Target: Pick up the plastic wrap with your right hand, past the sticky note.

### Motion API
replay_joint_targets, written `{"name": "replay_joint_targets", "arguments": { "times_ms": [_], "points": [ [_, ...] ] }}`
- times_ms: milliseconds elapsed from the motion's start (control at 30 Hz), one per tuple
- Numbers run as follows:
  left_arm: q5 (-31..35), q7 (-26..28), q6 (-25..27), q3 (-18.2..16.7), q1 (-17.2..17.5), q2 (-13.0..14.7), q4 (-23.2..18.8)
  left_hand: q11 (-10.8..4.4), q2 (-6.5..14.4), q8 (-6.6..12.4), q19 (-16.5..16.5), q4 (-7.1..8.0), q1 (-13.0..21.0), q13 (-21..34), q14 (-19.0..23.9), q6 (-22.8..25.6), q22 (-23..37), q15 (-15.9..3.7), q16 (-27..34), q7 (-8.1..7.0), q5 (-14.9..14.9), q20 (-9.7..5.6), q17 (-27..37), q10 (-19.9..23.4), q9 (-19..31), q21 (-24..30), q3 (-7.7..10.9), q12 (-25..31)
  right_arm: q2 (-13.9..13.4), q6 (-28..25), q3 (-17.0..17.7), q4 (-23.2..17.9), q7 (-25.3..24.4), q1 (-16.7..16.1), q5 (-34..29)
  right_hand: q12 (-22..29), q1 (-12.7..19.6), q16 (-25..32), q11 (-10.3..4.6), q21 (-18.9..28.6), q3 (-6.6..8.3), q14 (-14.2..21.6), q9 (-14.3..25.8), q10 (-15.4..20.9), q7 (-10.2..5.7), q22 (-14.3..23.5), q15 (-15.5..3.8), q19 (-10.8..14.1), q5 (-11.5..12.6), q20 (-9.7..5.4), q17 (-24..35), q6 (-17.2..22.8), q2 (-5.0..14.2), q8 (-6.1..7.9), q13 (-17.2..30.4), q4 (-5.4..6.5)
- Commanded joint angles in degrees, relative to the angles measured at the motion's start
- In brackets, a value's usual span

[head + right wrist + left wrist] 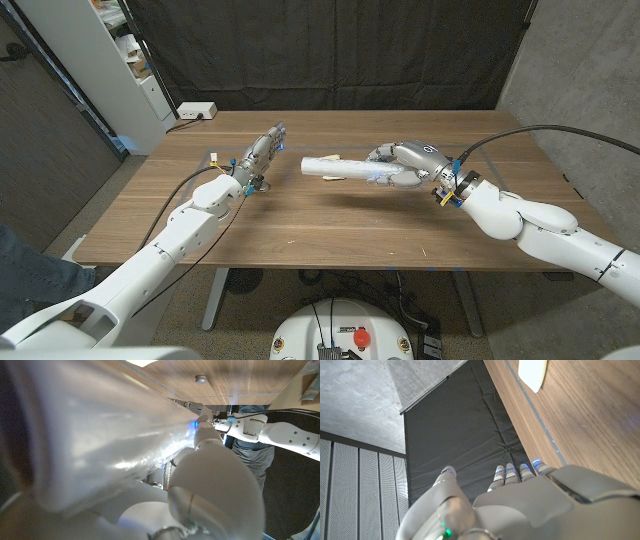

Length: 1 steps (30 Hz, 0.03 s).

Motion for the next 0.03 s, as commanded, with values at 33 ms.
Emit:
{"name": "replay_joint_targets", "arguments": {
  "times_ms": [33],
  "points": [
    [-0.3, -0.9, 0.0, 0.1, -0.7, -0.2, 1.3, -0.15, 0.6, 0.19, -5.6, -0.24, 0.2, 0.1, -0.2, 0.5, 0.3, -0.02, 0.2, 0.22, -0.2, 0.15, 0.2, -0.3, 0.2, 0.3, 0.15, 0.4, 1.1, -0.2, -0.3, 0.5, -0.1, 0.6, 0.2, 1.7, 5.8, -0.1, -1.59, 0.2, -0.29, 0.7, 4.6, 1.8, -5.11, 0.3, -4.32, 0.4, 0.3, 0.05, 0.5, 5.6, 6.34, 5.97, 0.1, 0.00]
  ]
}}
